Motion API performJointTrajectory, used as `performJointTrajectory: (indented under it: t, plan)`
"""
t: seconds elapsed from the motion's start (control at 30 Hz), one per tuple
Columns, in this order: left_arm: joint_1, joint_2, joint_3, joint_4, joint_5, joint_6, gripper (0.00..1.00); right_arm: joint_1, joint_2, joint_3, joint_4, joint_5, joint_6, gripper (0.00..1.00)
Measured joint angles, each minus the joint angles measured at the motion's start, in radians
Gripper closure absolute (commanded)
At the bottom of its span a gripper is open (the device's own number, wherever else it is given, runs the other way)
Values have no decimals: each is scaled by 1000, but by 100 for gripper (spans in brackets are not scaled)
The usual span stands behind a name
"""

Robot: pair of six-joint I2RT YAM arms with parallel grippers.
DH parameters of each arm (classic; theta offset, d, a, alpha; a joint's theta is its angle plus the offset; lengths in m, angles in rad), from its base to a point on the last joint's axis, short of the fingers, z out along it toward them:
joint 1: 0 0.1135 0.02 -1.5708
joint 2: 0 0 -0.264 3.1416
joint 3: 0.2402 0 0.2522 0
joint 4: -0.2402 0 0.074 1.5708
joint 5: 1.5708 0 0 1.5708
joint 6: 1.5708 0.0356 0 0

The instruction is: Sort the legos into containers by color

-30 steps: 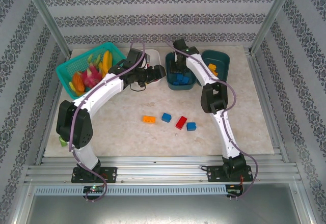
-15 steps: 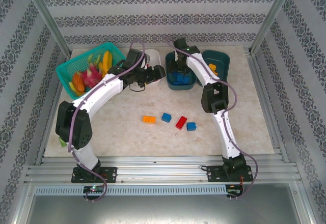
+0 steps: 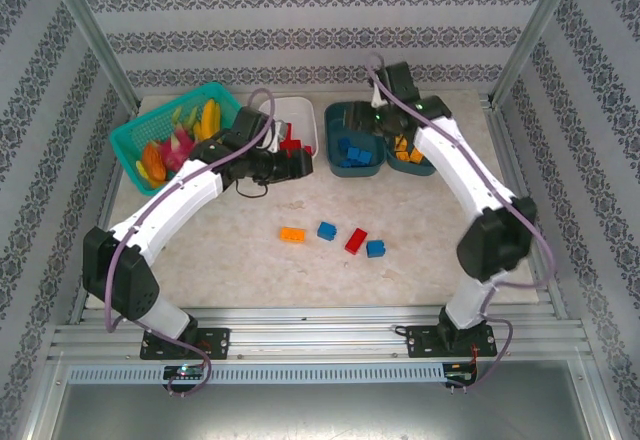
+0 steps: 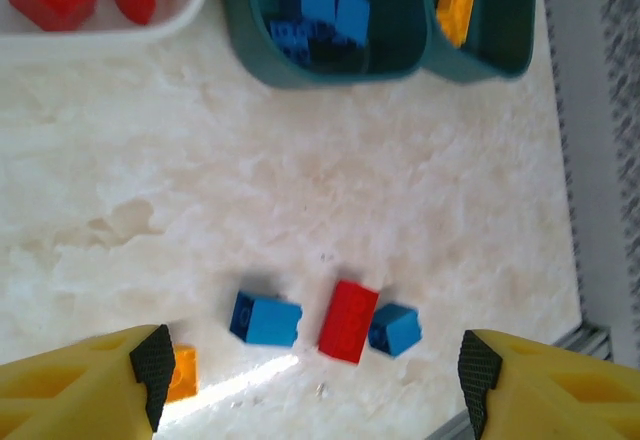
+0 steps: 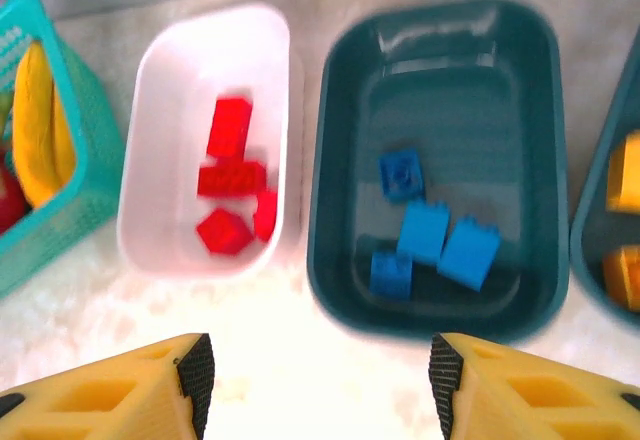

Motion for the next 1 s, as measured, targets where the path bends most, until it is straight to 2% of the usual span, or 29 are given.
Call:
performJointTrajectory:
  t: [0.23, 0.4, 0.57, 1.0]
  plan:
    - [-198, 34, -31, -46, -15, 101, 33, 74, -378, -521, -37, -99, 157, 39]
    - [-311, 111, -42, -39, -54, 116, 37, 84, -649, -755, -125, -137, 276, 38]
    - [-374, 199, -46, -29, -104, 117, 40, 77, -807, -827, -220, -151, 360, 38]
    - [-483, 406, 74, -25, -226, 130, 37, 23, -1028, -829, -360, -148, 441, 35]
